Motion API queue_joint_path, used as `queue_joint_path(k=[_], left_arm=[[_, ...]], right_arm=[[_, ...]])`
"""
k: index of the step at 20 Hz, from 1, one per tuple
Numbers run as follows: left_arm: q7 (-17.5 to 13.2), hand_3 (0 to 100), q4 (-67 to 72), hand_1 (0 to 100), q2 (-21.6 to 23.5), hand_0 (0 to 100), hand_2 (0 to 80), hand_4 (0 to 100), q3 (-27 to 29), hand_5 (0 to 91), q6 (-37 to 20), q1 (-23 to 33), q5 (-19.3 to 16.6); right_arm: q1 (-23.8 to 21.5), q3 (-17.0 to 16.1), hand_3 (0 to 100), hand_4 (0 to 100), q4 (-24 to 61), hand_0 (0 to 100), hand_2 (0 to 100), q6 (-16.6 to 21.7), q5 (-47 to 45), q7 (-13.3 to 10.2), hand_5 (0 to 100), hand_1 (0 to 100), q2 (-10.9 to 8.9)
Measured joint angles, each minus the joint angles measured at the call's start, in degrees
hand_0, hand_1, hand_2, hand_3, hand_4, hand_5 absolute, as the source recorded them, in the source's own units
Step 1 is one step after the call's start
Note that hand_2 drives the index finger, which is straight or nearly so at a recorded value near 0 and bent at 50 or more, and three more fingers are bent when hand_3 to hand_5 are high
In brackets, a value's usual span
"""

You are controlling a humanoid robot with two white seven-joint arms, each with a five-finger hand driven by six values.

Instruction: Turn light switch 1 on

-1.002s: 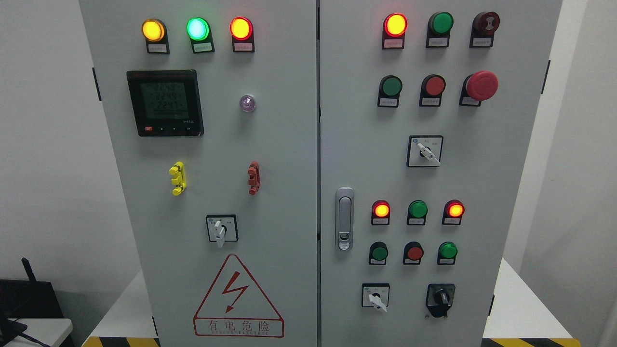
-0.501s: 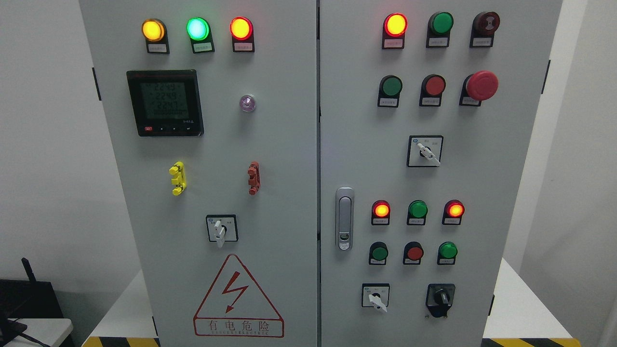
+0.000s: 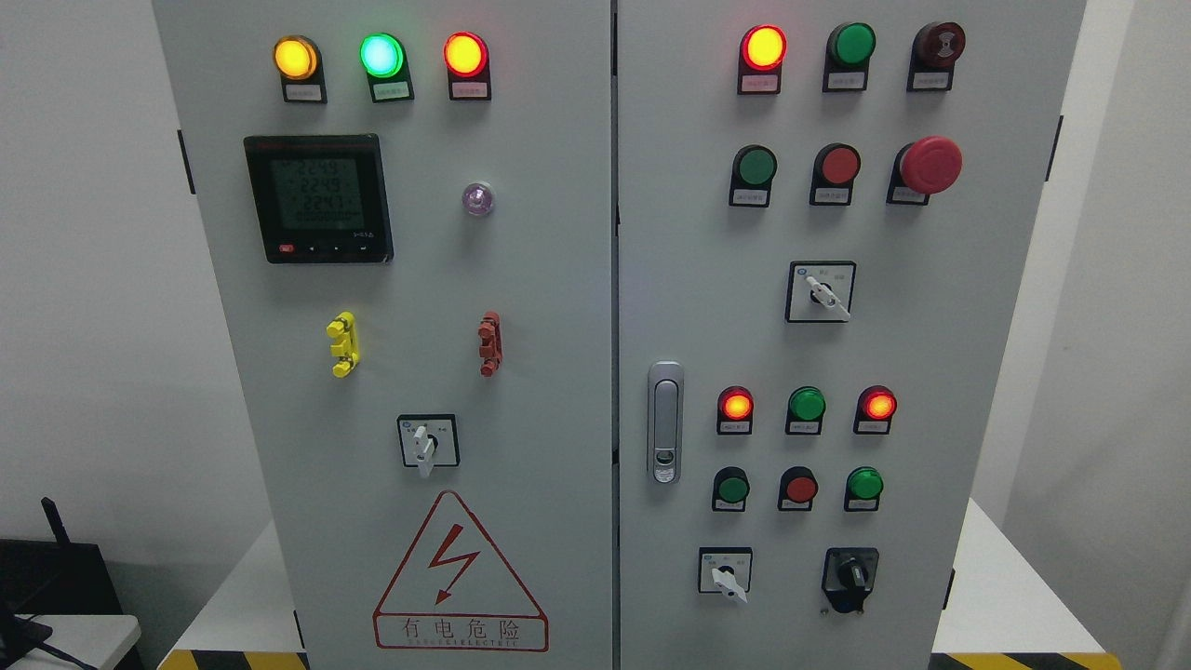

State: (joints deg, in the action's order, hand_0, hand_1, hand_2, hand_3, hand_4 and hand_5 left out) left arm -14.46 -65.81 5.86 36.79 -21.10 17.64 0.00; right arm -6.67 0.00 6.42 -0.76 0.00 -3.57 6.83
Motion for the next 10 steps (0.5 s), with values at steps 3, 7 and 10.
queue_joint_path(k=[3,7,10], left_arm=[[-1.06,31,-6.64,0,-0.08,57,0.0,34,1.19,19.0,0.00,-0.26,0.00],[-1.81,37,-14.55,0,-0.11,55,2.9,42,2.06,23.6,0.00,-1.55,0.00],[-1.98,47,-19.35,0,-0.09,46,16.2,59,2.19,36.7,-0.01,-2.83,0.00]], right_arm=[[0.00,0.00,0,0,0.00,12,0,0.00,0.00,0.00,0,39,0.01],[0.00,0.00,0,0,0.00,12,0,0.00,0.00,0.00,0,39,0.01],[0.00,0.00,0,0,0.00,12,0,0.00,0.00,0.00,0,39,0.01]])
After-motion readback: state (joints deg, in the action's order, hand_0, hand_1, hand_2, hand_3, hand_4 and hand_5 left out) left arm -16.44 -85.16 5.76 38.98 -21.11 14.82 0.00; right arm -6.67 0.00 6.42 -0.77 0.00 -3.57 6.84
